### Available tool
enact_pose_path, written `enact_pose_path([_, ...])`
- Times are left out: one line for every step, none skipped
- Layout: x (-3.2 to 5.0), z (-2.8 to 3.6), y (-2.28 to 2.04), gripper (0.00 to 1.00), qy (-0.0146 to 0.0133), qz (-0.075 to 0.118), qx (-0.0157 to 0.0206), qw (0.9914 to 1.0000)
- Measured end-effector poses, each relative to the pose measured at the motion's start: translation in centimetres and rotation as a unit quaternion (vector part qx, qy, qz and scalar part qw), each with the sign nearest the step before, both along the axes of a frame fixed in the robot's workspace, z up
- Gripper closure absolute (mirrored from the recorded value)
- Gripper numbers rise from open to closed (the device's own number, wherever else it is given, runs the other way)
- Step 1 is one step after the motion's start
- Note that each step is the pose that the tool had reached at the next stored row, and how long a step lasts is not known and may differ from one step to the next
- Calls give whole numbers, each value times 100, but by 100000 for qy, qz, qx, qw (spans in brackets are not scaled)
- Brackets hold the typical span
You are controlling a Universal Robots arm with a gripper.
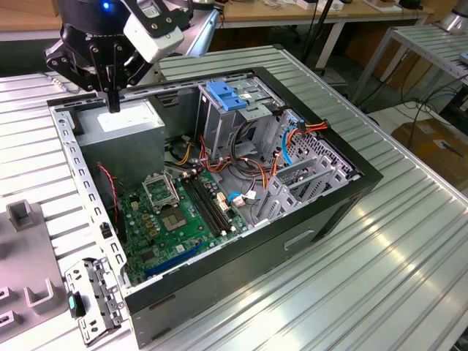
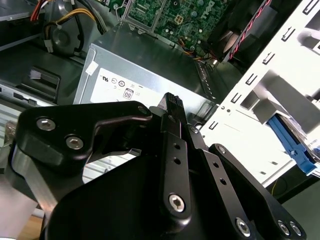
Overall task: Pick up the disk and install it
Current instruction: 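Reach for the disk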
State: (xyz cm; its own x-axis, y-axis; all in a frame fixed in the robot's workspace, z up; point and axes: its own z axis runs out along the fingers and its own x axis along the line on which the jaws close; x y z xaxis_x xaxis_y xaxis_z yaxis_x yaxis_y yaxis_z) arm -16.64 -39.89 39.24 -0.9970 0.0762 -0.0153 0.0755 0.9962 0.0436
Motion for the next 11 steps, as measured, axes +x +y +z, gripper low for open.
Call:
enact_pose_path([-4, 0, 0, 89, 1, 0, 1, 100000])
enact_pose_path([-10, 0, 0, 89, 8, -1, -1, 100000])
enact_pose_path([-15, -1, 0, 89, 7, -1, 4, 100000])
enact_pose_path([-19, -1, 0, 89, 12, -3, 2, 100000])
enact_pose_path([-25, -1, 0, 89, 16, -1, 2, 100000])
enact_pose_path([-28, -1, 0, 89, 17, 0, 2, 100000])
enact_pose_path([-32, -1, 0, 89, 20, 1, 2, 100000])
enact_pose_path([-37, -1, 0, 89, 20, 1, 5, 100000])
enact_pose_path([-41, -1, 0, 89, 26, 0, 0, 100000])
enact_pose_path([-45, -1, 0, 89, 27, 0, 0, 100000])
enact_pose_path([-49, -1, 0, 89, 28, -2, 1, 100000])
